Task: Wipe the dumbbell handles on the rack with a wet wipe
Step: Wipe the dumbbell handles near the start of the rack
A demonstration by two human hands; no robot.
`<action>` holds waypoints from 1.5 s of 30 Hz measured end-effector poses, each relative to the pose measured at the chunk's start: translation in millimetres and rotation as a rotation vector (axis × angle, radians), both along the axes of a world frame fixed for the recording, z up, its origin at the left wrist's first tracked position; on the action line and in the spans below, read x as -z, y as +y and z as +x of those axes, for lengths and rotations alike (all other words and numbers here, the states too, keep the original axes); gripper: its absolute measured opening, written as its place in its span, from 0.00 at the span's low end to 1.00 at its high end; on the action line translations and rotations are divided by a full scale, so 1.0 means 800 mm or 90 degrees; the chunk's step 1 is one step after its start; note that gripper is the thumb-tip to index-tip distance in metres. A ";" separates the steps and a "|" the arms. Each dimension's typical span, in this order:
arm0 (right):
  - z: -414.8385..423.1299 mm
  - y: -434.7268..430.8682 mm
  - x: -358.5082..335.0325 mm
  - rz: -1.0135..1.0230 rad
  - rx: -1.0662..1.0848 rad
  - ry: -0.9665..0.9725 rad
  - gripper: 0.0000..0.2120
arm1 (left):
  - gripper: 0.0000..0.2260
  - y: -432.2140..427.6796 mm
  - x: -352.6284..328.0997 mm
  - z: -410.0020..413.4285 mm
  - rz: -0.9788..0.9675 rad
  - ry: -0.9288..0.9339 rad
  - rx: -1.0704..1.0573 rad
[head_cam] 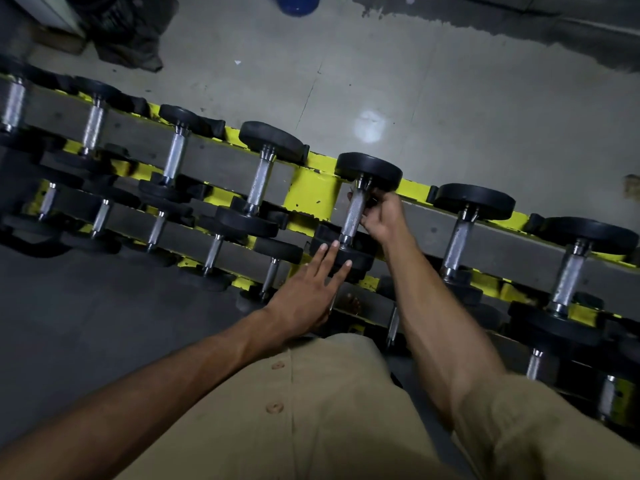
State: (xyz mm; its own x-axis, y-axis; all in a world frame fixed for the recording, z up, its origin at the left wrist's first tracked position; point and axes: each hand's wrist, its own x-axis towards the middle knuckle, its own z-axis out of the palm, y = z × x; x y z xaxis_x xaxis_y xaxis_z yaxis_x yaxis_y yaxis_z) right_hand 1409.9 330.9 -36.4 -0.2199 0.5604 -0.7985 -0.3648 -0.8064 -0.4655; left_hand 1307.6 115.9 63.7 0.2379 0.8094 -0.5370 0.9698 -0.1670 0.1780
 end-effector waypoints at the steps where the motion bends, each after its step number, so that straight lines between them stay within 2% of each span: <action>1: 0.001 -0.004 0.005 0.007 0.014 0.001 0.14 | 0.41 0.000 0.001 -0.003 -0.002 -0.002 0.006; 7: -0.016 0.006 0.001 -0.027 0.067 0.058 0.17 | 0.42 -0.001 0.007 -0.010 -0.009 -0.007 0.024; 10: -0.022 -0.005 -0.002 0.017 0.091 -0.050 0.14 | 0.41 0.001 0.008 -0.015 -0.008 -0.012 0.038; 11: -0.023 -0.014 0.002 0.062 0.101 -0.112 0.12 | 0.42 0.001 0.011 -0.017 -0.004 -0.015 0.041; 13: -0.023 -0.032 0.011 0.209 0.099 -0.326 0.08 | 0.43 -0.001 0.017 -0.018 0.003 -0.017 0.042; 16: -0.022 -0.050 0.006 0.450 -0.008 -0.648 0.03 | 0.44 -0.003 0.021 -0.017 0.006 -0.019 0.040; 18: -0.019 -0.061 -0.007 0.636 -0.107 -0.734 0.01 | 0.45 -0.004 0.022 -0.016 0.009 -0.020 0.037; 20: -0.009 -0.063 -0.011 0.831 -0.264 -0.791 0.05 | 0.45 -0.004 0.022 -0.016 0.005 -0.021 0.033; 21: -0.001 -0.058 -0.009 0.905 -0.354 -0.820 0.07 | 0.45 -0.005 0.022 -0.016 0.002 -0.020 0.033; 23: 0.012 -0.041 -0.010 0.968 -0.502 -0.880 0.12 | 0.45 -0.005 0.021 -0.017 0.000 -0.020 0.033; 26: 0.018 -0.026 -0.028 0.961 -0.628 -0.919 0.13 | 0.45 -0.003 0.021 -0.017 -0.002 -0.021 0.029; 28: 0.010 -0.034 -0.032 0.972 -0.836 -0.828 0.10 | 0.45 -0.004 0.022 -0.016 -0.001 -0.022 0.020; 30: 0.001 -0.044 -0.039 0.929 -1.067 -0.680 0.10 | 0.45 -0.004 0.023 -0.014 -0.004 -0.023 0.013; 31: -0.002 -0.042 -0.047 0.904 -1.134 -0.647 0.11 | 0.45 -0.005 0.023 -0.013 -0.006 -0.021 0.011; 33: -0.009 -0.027 -0.062 0.907 -1.182 -0.685 0.09 | 0.45 -0.006 0.024 -0.010 -0.009 -0.009 0.004; 35: -0.021 -0.021 -0.073 0.937 -1.211 -0.795 0.07 | 0.45 -0.007 0.025 -0.005 -0.017 0.004 -0.015; 38: -0.059 -0.042 -0.085 0.895 -1.400 -0.879 0.10 | 0.43 -0.010 0.028 0.002 -0.016 0.025 -0.038; 40: -0.081 -0.048 -0.089 0.758 -1.503 -0.817 0.13 | 0.41 -0.010 0.026 0.005 -0.020 0.023 -0.050; 42: -0.088 -0.040 -0.094 0.664 -1.521 -0.737 0.13 | 0.42 -0.009 0.023 0.005 -0.020 0.020 -0.058; 45: -0.071 -0.030 -0.101 0.691 -1.482 -0.667 0.11 | 0.46 -0.008 0.024 0.003 -0.017 0.016 -0.058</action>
